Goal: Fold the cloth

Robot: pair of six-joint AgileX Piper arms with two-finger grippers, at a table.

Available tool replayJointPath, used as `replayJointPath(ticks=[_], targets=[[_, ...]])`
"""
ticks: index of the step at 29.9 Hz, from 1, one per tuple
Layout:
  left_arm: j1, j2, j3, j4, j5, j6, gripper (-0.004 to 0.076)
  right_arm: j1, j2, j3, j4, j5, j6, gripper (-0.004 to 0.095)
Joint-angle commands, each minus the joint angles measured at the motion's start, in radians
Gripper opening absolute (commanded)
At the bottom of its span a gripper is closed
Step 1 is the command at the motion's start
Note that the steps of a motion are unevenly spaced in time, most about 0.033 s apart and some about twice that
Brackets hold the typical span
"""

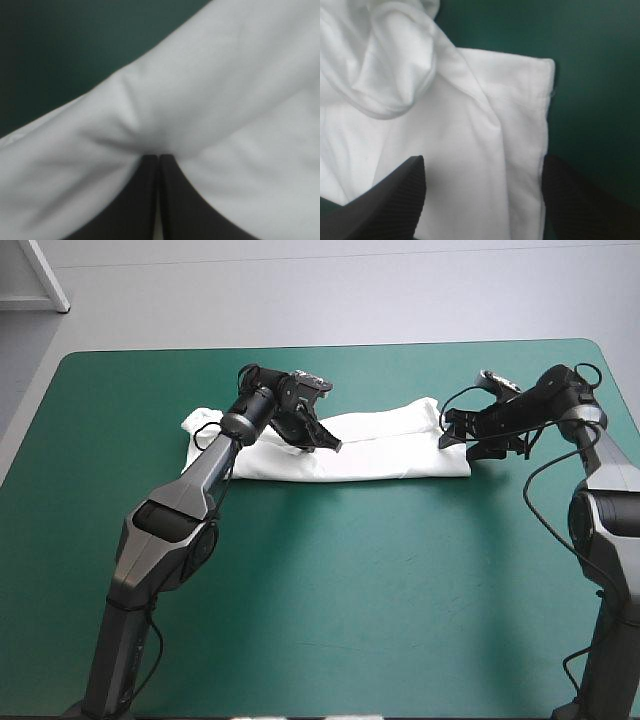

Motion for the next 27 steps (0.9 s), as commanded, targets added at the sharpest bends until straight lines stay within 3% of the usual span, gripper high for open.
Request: replayJointPath(ticks=[1,6,8,12,15,16,27], targets=[[-0.009,-0.038,-0.014,-0.014,0.013,-0.011,0.0019,0.025,-0.045,-0.021,0.042,0.006,-0.007,0.0610],[-0.009,-0.038,-0.014,-0.014,0.018,-0.011,0.0019,0.084,-0.044,-0.021,0.015,0.003,-0.009,0.0597],[-0.009,-0.038,-0.014,-0.014,0.020,-0.011,0.0019,0.099,-0.044,-0.021,0.000,-0.001,-0.002,0.0540],[-0.009,-0.038,-0.014,-0.014,0.018,-0.011,0.0019,0.112,-0.044,-0.021,-0.014,-0.003,-0.002,0.0276],[-0.009,-0.038,-0.014,-0.014,0.018,-0.011,0.0019,0.114,-0.044,-0.021,-0.014,-0.018,-0.015,0.0019],[-0.009,-0.038,-0.014,-0.014,0.016,-0.011,0.0019,0.114,-0.044,-0.021,-0.012,-0.026,-0.018,-0.0013],[-0.009,-0.038,-0.014,-0.014,0.005,-0.011,0.0019,0.123,-0.084,-0.141,0.048,-0.012,0.002,-0.0013]])
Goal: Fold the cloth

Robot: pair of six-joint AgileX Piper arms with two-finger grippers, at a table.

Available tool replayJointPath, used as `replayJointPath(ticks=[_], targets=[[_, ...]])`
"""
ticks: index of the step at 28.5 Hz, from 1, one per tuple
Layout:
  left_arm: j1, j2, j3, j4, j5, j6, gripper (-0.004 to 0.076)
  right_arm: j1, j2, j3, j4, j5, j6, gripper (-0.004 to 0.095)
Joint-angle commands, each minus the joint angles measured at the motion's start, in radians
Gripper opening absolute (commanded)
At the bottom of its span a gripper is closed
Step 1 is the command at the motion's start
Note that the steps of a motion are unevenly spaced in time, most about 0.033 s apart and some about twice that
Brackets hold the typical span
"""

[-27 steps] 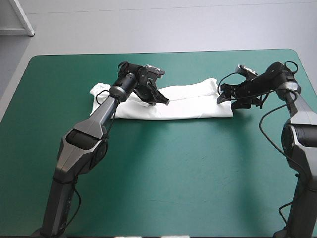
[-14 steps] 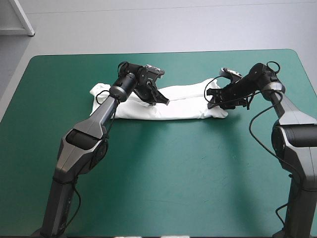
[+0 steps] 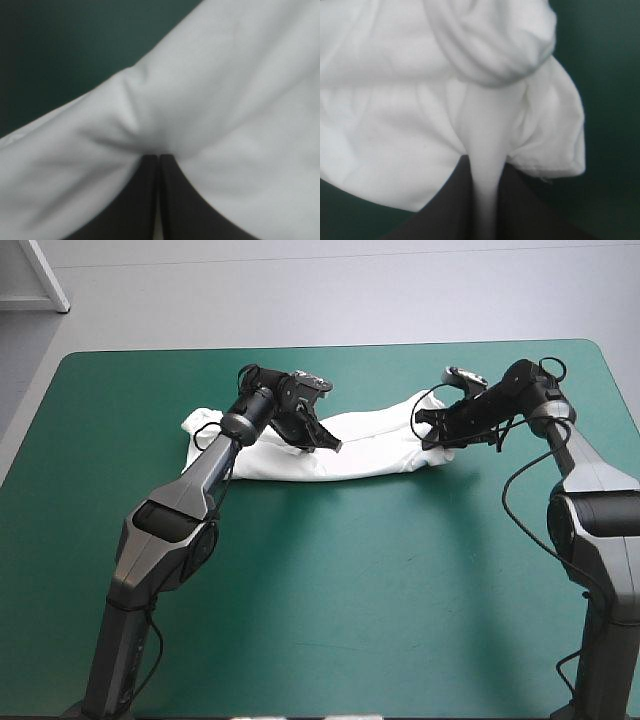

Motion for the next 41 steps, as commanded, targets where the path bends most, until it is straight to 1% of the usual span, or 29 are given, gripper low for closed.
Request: replayJointPath(ticks=[1,5,10,16,20,22,27,29,32,35,36,39,40,41], targets=[[-0.009,-0.038,-0.014,-0.013,0.002,-0.011,0.0019,0.017,-0.093,-0.095,0.071,0.008,0.004,-0.0013],[-0.009,-0.038,-0.014,-0.015,-0.007,-0.011,0.0019,0.050,-0.095,-0.200,0.084,0.047,0.031,-0.0013],[-0.009,-0.038,-0.014,-0.009,-0.009,-0.013,0.0019,0.098,-0.095,-0.310,0.082,0.047,0.063,-0.0013],[-0.007,-0.063,-0.016,0.029,-0.003,-0.013,0.0019,0.121,-0.095,-0.341,0.080,0.040,0.088,-0.0013],[-0.005,-0.142,-0.016,0.122,0.002,-0.013,0.0019,0.142,-0.095,-0.345,0.085,0.037,0.074,-0.0013],[0.002,-0.198,-0.016,0.164,0.025,-0.013,0.0019,0.155,-0.095,-0.345,0.085,0.022,0.067,-0.0013],[0.056,-0.328,-0.014,0.166,0.106,-0.013,0.0019,0.202,-0.084,-0.357,0.090,0.003,0.041,-0.0013],[0.094,-0.379,-0.001,0.155,0.121,-0.013,0.0019,0.221,-0.077,-0.370,0.090,-0.005,0.041,-0.0013],[0.155,-0.467,0.053,0.161,0.126,-0.011,0.0019,0.258,-0.057,-0.415,0.090,-0.029,0.036,-0.0013],[0.206,-0.555,0.148,0.198,0.126,-0.006,0.0019,0.295,-0.032,-0.470,0.094,-0.049,0.036,-0.0013],[0.238,-0.617,0.231,0.228,0.126,-0.006,0.0019,0.323,-0.015,-0.509,0.093,-0.065,0.036,-0.0013],[0.280,-0.696,0.356,0.264,0.126,-0.013,0.0019,0.370,0.027,-0.578,0.103,-0.083,0.036,-0.0013],[0.308,-0.745,0.450,0.262,0.124,-0.013,0.0019,0.401,0.069,-0.632,0.131,-0.103,0.036,-0.0013],[0.317,-0.768,0.488,0.262,0.119,-0.013,0.0019,0.413,0.093,-0.658,0.150,-0.119,0.027,-0.0013]])
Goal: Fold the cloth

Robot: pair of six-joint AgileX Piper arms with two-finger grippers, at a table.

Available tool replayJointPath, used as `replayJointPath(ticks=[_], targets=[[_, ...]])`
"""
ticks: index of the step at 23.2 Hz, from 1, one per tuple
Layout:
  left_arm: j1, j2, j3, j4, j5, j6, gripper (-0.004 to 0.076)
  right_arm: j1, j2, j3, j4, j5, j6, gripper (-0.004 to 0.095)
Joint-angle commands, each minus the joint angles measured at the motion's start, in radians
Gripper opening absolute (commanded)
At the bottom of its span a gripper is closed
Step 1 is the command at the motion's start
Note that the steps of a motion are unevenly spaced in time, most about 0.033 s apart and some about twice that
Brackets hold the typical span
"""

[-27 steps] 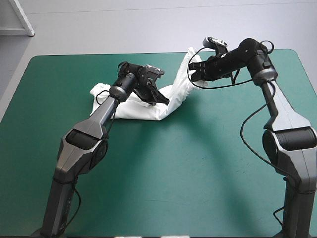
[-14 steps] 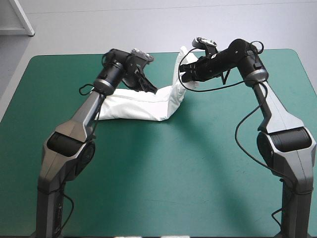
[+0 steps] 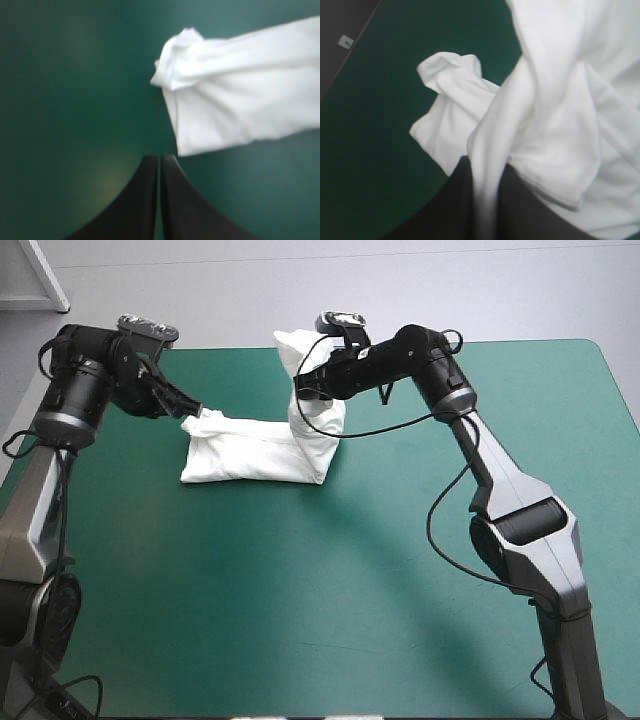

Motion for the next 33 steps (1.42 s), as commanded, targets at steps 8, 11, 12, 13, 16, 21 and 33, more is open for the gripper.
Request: replayJointPath(ticks=[8,11,12,13,16,21,33], targets=[[0.064,-0.297,0.459,0.051,-0.113,-0.037,0.0019,0.176,0.202,-0.275,0.277,-0.188,-0.124,-0.0008],[0.064,-0.299,0.464,0.038,-0.102,-0.055,0.0019,0.196,0.231,-0.277,0.355,-0.205,-0.191,0.0118],[0.064,-0.300,0.464,0.037,-0.095,-0.055,0.0019,0.198,0.235,-0.277,0.356,-0.212,-0.196,0.0183],[0.064,-0.301,0.464,0.032,-0.093,-0.055,0.0019,0.201,0.238,-0.277,0.359,-0.219,-0.208,0.0244],[0.064,-0.304,0.464,0.038,-0.085,-0.055,0.0019,0.202,0.245,-0.277,0.390,-0.221,-0.237,0.0589],[0.064,-0.307,0.464,0.079,-0.085,-0.055,0.0019,0.203,0.236,-0.326,0.392,-0.144,-0.239,0.0578],[0.062,-0.313,0.457,0.062,-0.084,-0.048,0.0019,0.163,0.217,-0.584,-0.164,0.125,0.136,0.0536]])
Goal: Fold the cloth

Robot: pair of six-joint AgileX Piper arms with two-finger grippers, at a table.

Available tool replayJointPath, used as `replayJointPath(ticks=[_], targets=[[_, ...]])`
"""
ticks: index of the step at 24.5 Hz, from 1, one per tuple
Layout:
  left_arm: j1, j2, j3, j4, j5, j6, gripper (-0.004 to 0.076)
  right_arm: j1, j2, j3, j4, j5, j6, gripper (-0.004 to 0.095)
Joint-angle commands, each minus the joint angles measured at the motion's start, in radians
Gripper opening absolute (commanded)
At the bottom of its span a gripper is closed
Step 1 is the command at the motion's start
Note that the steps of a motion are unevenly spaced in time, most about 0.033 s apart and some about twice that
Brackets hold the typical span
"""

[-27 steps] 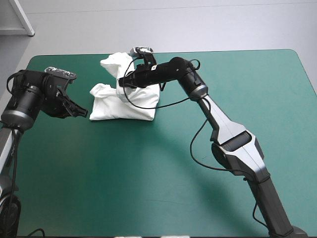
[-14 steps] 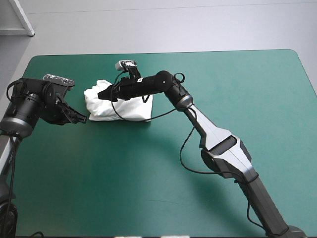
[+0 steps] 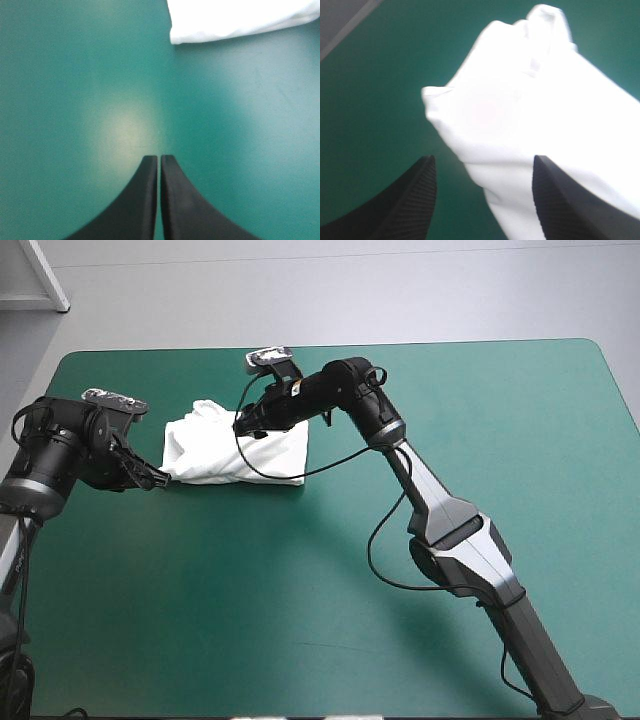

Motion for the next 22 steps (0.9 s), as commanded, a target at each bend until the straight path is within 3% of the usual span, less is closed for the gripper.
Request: replayJointPath(ticks=[1,5,8,11,22], targets=[[-0.003,-0.042,-0.035,-0.022,-0.025,0.004,0.0019,-0.033,-0.108,-0.069,-0.042,-0.017,0.079,0.0536],[-0.003,-0.056,-0.088,-0.044,-0.051,0.008,0.0019,-0.100,-0.234,0.077,-0.082,-0.015,0.142,0.0535],[-0.003,-0.092,-0.130,-0.087,-0.072,0.008,0.0019,-0.117,-0.382,0.384,-0.193,-0.018,0.116,0.0536],[-0.003,-0.121,-0.136,-0.096,-0.079,0.008,0.0019,-0.111,-0.398,0.496,-0.178,-0.020,0.102,0.0535],[-0.003,-0.224,-0.136,-0.097,-0.070,0.008,0.0019,-0.031,-0.266,0.537,-0.172,-0.115,0.098,0.0536]])
